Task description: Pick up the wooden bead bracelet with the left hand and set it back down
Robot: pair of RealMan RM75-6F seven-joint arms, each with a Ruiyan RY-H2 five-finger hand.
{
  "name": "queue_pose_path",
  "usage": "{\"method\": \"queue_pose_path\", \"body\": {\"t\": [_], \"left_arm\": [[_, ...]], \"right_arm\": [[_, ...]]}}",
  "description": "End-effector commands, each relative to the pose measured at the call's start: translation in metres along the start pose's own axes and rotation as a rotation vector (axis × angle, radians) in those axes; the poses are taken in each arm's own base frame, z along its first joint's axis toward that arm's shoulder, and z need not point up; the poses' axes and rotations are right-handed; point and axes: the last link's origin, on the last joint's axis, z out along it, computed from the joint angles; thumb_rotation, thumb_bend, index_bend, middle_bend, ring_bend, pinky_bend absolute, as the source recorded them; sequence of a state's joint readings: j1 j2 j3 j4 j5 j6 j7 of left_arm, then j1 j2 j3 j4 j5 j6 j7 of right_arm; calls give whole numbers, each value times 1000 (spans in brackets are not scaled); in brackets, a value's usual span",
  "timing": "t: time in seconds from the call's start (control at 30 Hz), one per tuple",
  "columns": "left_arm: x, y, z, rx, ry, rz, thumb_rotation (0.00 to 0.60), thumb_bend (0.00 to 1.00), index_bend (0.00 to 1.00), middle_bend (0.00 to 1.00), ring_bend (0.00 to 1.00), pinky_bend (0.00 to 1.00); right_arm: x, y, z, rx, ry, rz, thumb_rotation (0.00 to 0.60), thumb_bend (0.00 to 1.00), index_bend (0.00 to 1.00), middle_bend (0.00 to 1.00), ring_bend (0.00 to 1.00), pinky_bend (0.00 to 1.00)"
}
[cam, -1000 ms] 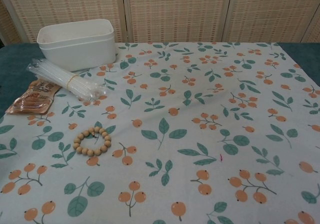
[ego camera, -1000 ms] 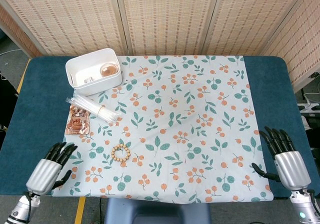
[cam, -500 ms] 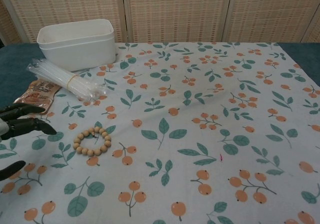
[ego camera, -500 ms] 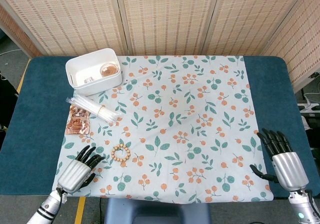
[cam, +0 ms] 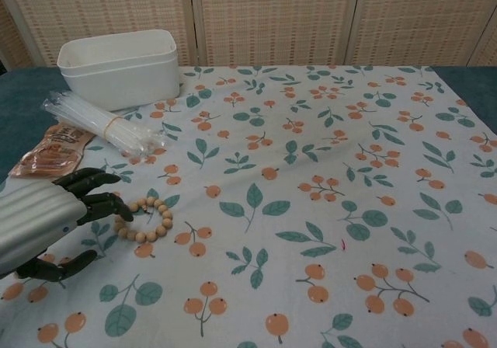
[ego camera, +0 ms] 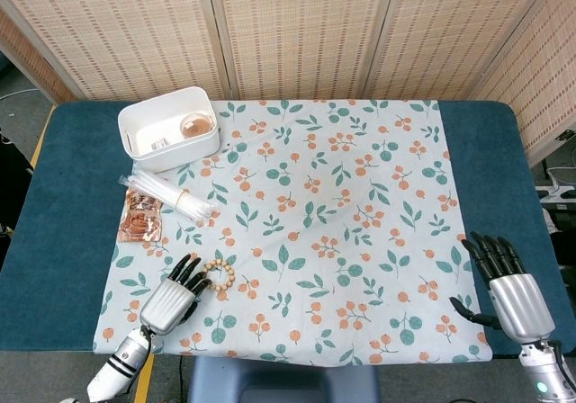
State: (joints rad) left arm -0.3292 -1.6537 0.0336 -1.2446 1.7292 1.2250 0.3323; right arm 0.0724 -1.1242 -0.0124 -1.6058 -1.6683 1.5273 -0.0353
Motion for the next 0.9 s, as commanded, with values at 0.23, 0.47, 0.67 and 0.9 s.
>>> {"method": "queue_pose_path", "body": {"t": [0.23, 0.47, 0.67, 0.9], "left_arm": [[-3, 7, 12, -26, -16, 22, 600, 456, 231, 302, 72, 47], [-5, 8, 19, -36, -33, 61, 600, 458, 308, 355, 105, 48], [-7, 11, 20, -48, -51, 114, 600, 456, 365, 368, 113, 48], [-8, 13, 23, -40, -63, 156, 600, 459, 366, 404, 143, 49]], "right_arm": [[-1, 0, 0, -1, -9, 4, 403, 199, 0, 0, 0, 0], [-1, 0, -1, 2, -21, 13, 405, 200, 0, 0, 0, 0], [-1, -2, -2, 20, -52, 46, 406, 200, 0, 0, 0, 0], [0, -2, -3, 23, -53, 50, 407, 200, 0, 0, 0, 0]]}}
